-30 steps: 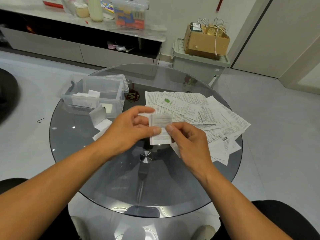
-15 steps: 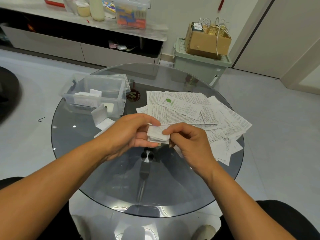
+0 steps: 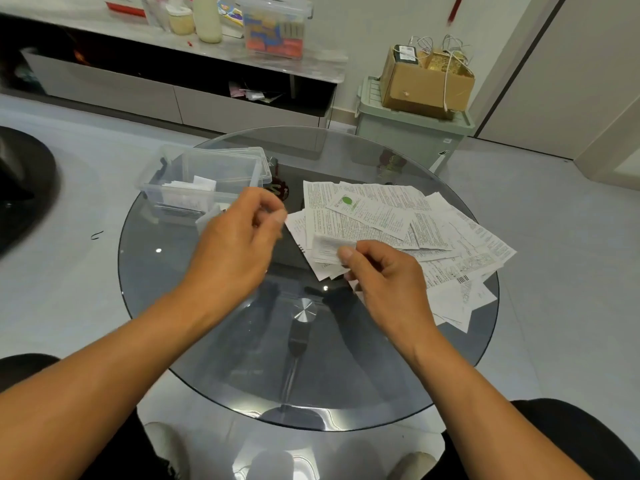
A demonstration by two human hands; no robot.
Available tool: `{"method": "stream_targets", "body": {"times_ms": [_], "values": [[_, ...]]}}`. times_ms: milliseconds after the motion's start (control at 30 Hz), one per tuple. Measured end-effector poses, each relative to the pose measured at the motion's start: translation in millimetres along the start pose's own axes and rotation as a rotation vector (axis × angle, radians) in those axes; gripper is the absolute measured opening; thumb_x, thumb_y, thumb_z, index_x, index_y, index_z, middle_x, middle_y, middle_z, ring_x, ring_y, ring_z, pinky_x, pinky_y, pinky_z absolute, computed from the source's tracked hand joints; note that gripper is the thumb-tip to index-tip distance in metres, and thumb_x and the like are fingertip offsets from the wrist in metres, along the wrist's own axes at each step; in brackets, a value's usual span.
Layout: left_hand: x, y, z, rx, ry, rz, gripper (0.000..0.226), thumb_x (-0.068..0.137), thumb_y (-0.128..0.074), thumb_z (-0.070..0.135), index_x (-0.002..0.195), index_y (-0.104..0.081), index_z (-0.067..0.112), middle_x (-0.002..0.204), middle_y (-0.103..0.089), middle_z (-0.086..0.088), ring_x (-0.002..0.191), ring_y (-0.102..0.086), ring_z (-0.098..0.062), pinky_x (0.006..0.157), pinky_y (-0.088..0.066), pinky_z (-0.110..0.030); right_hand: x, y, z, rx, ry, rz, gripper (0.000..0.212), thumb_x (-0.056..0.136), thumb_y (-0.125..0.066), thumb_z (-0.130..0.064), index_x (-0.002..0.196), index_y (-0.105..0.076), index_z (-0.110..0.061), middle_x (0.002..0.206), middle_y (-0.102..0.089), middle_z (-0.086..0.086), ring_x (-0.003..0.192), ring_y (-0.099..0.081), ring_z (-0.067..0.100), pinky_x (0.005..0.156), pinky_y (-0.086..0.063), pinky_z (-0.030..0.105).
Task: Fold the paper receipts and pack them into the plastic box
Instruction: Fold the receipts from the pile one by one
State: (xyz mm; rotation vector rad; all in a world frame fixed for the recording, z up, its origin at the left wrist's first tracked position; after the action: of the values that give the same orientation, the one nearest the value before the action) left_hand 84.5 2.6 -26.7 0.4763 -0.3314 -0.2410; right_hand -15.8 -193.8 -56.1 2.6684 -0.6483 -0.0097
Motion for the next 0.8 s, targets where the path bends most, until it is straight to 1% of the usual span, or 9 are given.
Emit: {"method": "stream_targets", "body": {"times_ms": [67, 133, 300, 400, 467, 533, 633, 700, 800], "values": [[4, 23, -3, 0.169, -0.014, 0.075, 0.004, 0.102, -0.052, 0.035, 0.099, -0.054, 0.033, 0.080, -0.063, 0.010, 0.075, -0.060, -0.015, 0.068, -0.050, -0.040, 1, -2, -2, -0.044, 0.022, 0.014, 0.027, 0.101, -0.063, -0.038, 0.084, -0.069, -0.018, 0.080, -0.069, 0.005, 0.081, -0.066, 0.027, 0.077, -0.054, 0.047], [4, 38, -11, 0.354, 0.021, 0.063, 0.009, 0.103, -0.050, 0.038, 0.099, -0.052, 0.031, 0.084, -0.063, 0.009, 0.076, -0.058, -0.021, 0.065, -0.045, -0.040, 0, -7, -1, -0.050, 0.022, -0.005, 0.026, 0.103, -0.059, -0.038, 0.084, -0.064, -0.022, 0.077, -0.068, 0.002, 0.078, -0.064, 0.024, 0.075, -0.052, 0.044], [-14, 44, -36, 0.631, 0.204, -0.163, 0.031, 0.094, -0.059, 0.058, 0.109, -0.059, 0.031, 0.105, -0.065, 0.007, 0.086, -0.057, -0.019, 0.065, -0.038, -0.032, -2, -21, -2, -0.036, 0.021, -0.083, 0.022, 0.103, -0.059, -0.036, 0.087, -0.064, -0.022, 0.071, -0.066, -0.009, 0.068, -0.063, 0.006, 0.068, -0.048, 0.020], [-20, 40, -44, 0.666, 0.229, -0.240, 0.042, 0.085, -0.070, 0.060, 0.116, -0.058, 0.034, 0.112, -0.064, 0.007, 0.089, -0.059, -0.020, 0.072, -0.047, -0.035, -5, -30, -5, -0.004, 0.027, -0.134, 0.018, 0.102, -0.062, -0.036, 0.090, -0.067, -0.023, 0.076, -0.068, -0.008, 0.068, -0.062, 0.003, 0.067, -0.049, 0.017], [-20, 39, -45, 0.648, 0.218, -0.238, 0.029, 0.085, -0.074, 0.054, 0.104, -0.058, 0.037, 0.107, -0.067, 0.008, 0.089, -0.063, -0.021, 0.073, -0.050, -0.036, -7, -34, -6, -0.001, 0.031, -0.157, 0.017, 0.101, -0.063, -0.036, 0.091, -0.068, -0.023, 0.077, -0.068, -0.006, 0.068, -0.062, 0.002, 0.067, -0.048, 0.015], [-19, 37, -43, 0.578, 0.181, -0.235, 0.019, 0.088, -0.075, 0.040, 0.089, -0.057, 0.036, 0.094, -0.066, 0.012, 0.082, -0.061, -0.014, 0.066, -0.045, -0.031, -9, -37, -7, -0.009, 0.034, -0.164, 0.018, 0.101, -0.063, -0.035, 0.089, -0.068, -0.021, 0.074, -0.067, -0.006, 0.068, -0.061, 0.004, 0.065, -0.046, 0.014], [-22, 28, -33, 0.503, 0.073, -0.283, 0.019, 0.089, -0.075, 0.025, 0.081, -0.060, 0.032, 0.081, -0.060, 0.014, 0.074, -0.053, -0.002, 0.058, -0.034, -0.021, -11, -38, -7, -0.007, 0.039, -0.163, 0.019, 0.101, -0.063, -0.033, 0.089, -0.067, -0.019, 0.079, -0.069, -0.001, 0.075, -0.064, 0.015, 0.066, -0.047, 0.015], [-25, 21, -25, 0.511, -0.001, -0.328, 0.017, 0.090, -0.074, 0.030, 0.078, -0.062, 0.029, 0.078, -0.060, 0.011, 0.071, -0.053, -0.003, 0.056, -0.032, -0.020, -11, -37, -6, -0.003, 0.034, -0.163, 0.018, 0.101, -0.064, -0.032, 0.089, -0.067, -0.019, 0.080, -0.070, 0.000, 0.076, -0.066, 0.016, 0.065, -0.047, 0.015], [-31, 13, -19, 0.581, -0.069, -0.412, 0.019, 0.092, -0.069, 0.041, 0.080, -0.062, 0.029, 0.084, -0.063, 0.005, 0.075, -0.057, -0.013, 0.061, -0.040, -0.029, -11, -37, -4, -0.017, 0.030, -0.177, 0.019, 0.100, -0.065, -0.032, 0.088, -0.067, -0.018, 0.080, -0.070, 0.004, 0.077, -0.065, 0.020, 0.065, -0.047, 0.019]]}}
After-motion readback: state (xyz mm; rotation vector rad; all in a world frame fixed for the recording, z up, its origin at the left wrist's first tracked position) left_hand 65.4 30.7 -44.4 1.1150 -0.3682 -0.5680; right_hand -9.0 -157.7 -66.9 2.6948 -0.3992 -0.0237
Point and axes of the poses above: each hand's wrist, its own x-axis towards the middle knuckle, its own y-axis out of the back of the hand, z = x × y, the point moved 6 cm from there along x, towards the middle knuckle
